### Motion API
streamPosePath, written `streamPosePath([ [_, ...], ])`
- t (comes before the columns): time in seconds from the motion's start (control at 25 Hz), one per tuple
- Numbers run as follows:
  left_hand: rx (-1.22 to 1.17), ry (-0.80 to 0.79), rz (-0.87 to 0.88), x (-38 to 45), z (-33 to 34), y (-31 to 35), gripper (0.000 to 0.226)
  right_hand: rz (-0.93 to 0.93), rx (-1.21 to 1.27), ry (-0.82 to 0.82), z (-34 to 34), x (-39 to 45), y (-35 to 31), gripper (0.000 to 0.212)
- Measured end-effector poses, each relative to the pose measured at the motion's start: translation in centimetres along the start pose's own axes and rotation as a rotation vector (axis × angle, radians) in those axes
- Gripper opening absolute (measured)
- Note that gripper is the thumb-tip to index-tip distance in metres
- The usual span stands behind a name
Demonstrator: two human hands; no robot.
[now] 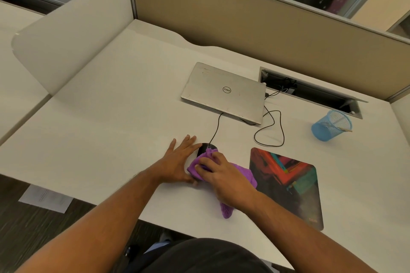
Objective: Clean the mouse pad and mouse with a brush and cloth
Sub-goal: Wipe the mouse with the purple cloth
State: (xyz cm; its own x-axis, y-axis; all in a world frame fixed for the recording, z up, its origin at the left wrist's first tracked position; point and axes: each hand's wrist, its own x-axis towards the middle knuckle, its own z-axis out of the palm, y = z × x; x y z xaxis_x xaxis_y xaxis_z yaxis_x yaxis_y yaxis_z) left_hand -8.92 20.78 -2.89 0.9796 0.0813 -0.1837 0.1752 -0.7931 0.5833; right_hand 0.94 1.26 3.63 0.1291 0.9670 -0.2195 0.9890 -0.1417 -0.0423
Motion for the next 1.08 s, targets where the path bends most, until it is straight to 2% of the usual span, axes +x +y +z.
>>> streamPosePath([
  [0.12, 0.019, -0.037, -0.010, 0.0, -0.4, 0.1, 0.127, -0.029, -0.008, -0.004, 0.2, -0.7, 0.2, 0.086],
  [0.2, 0.027, -0.046, -0.018, 0.0, -0.5, 0.2, 0.129, -0.052, 0.000, 0.008, 0.3, -1.1, 0.7, 0.079],
  [0.4, 0.056, -0.068, -0.043, 0.1, -0.7, 0.5, 0.130, 0.015, 0.159, 0.089, 1.1, -1.8, 1.4, 0.035],
  [0.52, 0.058, -0.064, -0.057, 0.0, -0.7, 0.6, 0.128, 0.175, 0.305, 0.040, 1.6, -2.3, 1.6, 0.023],
  [0.68, 0.026, -0.045, -0.065, -0.1, -0.6, 0.9, 0.124, 0.372, 0.506, -0.028, 0.4, -2.0, 1.9, 0.020],
  [0.92, -0.026, -0.026, -0.067, 0.0, -0.7, 1.1, 0.118, 0.707, 0.897, 0.324, -2.4, 0.0, 2.8, 0.029],
  [1.08, -0.087, -0.012, -0.088, -0.3, -0.6, 1.0, 0.122, 0.766, 0.832, 0.277, -3.0, 2.2, 3.8, 0.021],
])
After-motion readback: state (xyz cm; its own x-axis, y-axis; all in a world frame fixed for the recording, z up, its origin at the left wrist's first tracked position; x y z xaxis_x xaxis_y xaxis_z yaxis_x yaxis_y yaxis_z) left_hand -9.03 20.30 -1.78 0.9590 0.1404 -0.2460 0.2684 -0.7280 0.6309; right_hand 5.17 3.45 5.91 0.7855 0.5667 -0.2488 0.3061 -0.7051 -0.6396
